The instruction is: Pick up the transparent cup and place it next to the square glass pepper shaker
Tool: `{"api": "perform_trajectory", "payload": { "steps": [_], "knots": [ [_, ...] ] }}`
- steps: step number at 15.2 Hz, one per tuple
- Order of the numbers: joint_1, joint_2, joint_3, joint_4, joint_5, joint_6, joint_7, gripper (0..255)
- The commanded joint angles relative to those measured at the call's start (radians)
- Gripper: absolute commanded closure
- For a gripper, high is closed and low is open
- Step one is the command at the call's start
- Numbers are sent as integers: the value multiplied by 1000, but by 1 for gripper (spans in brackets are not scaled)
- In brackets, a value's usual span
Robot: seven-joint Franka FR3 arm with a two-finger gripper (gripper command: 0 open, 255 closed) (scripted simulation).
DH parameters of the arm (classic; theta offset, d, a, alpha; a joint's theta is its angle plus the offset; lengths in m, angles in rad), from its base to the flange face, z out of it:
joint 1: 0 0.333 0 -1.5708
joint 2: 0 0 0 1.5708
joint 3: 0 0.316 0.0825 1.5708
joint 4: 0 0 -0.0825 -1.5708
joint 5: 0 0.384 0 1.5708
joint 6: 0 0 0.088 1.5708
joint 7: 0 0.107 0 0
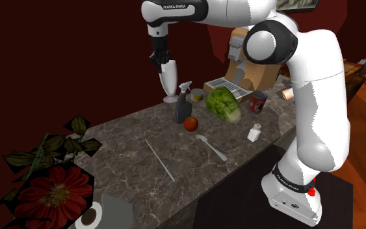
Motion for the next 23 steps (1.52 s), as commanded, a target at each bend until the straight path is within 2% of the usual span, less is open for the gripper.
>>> {"api": "perform_trajectory", "payload": {
  "steps": [1,8,14,15,16,18,23],
  "knots": [
    [1,4,0,35,0,-30,0,255],
    [3,45,0,197,-1,-152,-1,255],
    [7,135,-1,433,-3,-298,-3,255],
    [7,138,-1,441,-3,-302,-3,255],
    [0,40,-1,286,-1,-245,-7,255],
    [-12,-95,-2,92,2,-186,-16,255],
    [-36,-338,-10,-211,9,-126,-45,255]
  ]
}}
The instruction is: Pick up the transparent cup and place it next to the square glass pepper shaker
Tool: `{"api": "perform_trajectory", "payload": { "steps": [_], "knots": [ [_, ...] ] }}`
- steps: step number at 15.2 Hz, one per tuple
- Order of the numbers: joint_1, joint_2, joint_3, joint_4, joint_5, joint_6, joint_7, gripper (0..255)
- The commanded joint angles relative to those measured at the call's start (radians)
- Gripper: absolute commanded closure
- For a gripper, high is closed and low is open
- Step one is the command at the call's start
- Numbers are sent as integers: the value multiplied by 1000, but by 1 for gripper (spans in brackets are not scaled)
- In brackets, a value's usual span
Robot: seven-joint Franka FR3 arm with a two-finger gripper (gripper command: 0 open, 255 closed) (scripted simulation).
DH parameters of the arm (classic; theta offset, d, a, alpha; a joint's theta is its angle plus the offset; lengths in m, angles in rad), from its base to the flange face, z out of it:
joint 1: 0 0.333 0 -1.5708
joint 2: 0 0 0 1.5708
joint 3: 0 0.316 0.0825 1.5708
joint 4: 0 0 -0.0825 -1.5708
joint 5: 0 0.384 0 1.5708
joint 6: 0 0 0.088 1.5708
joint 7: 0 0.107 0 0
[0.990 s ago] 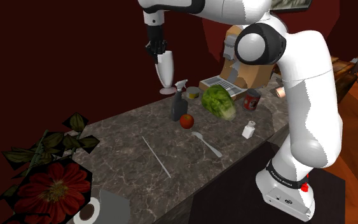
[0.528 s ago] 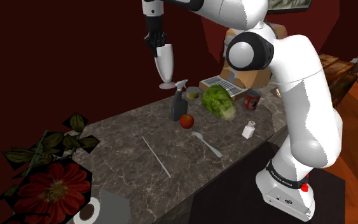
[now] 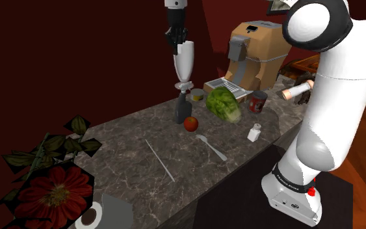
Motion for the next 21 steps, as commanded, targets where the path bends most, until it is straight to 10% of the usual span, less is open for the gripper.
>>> {"api": "perform_trajectory", "payload": {
  "steps": [1,21],
  "knots": [
    [-8,-81,-4,-89,2,10,-11,255],
    [-79,-747,-95,-575,-40,-166,-174,255]
  ]
}}
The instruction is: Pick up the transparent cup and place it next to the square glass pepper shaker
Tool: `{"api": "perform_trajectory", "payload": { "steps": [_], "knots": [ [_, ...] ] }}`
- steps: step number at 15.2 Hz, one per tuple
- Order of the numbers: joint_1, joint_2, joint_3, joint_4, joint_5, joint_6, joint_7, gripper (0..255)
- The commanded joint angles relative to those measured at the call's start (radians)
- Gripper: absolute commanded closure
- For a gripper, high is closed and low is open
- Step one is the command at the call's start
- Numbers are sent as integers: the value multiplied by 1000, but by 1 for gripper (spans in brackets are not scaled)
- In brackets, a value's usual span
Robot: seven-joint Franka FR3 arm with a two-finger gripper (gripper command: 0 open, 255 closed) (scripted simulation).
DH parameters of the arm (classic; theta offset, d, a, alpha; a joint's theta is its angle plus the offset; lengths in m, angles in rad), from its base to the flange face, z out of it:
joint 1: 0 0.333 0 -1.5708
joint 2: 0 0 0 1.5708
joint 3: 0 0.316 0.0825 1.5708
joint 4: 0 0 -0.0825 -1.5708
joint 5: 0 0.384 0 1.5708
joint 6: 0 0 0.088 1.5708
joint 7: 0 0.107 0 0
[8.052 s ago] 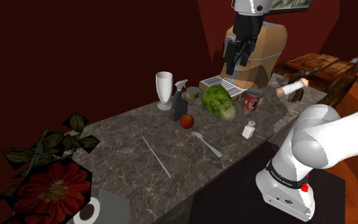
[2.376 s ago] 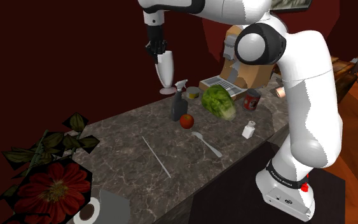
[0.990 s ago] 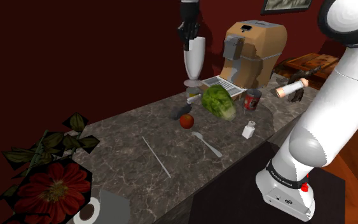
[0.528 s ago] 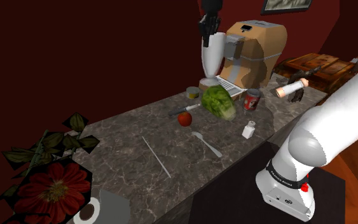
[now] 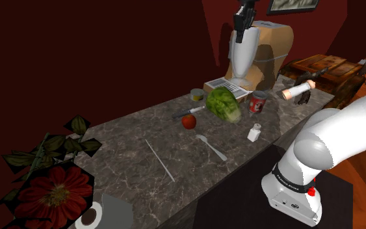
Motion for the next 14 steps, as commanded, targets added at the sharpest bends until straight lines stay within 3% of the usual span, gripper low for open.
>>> {"api": "perform_trajectory", "payload": {
  "steps": [1,14],
  "knots": [
    [-2,-37,-1,-28,-3,-9,-3,255],
    [-4,-100,-4,-258,-8,159,4,255]
  ]
}}
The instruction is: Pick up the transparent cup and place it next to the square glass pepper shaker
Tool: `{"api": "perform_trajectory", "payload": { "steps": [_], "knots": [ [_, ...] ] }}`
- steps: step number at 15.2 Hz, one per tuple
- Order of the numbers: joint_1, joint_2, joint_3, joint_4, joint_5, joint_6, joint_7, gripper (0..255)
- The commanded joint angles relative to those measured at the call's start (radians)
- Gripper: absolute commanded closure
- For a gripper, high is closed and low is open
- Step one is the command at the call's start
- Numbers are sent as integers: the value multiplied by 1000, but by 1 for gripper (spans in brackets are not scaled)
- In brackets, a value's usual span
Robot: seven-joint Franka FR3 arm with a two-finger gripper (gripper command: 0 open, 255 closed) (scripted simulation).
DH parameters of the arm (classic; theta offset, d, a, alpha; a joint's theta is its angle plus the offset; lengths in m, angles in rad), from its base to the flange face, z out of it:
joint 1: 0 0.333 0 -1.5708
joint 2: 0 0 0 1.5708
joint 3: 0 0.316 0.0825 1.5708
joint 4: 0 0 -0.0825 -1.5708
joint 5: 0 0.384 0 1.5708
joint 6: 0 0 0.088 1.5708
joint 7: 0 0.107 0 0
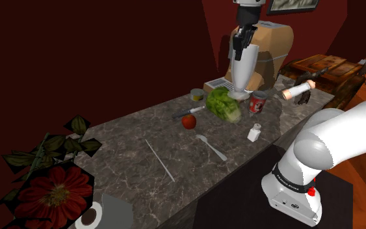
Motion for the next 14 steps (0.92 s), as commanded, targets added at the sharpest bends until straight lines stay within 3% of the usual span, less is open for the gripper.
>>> {"api": "perform_trajectory", "payload": {
  "steps": [1,14],
  "knots": [
    [-1,-11,-2,-37,-2,28,0,255],
    [-4,-37,-7,-233,-7,197,4,255]
  ]
}}
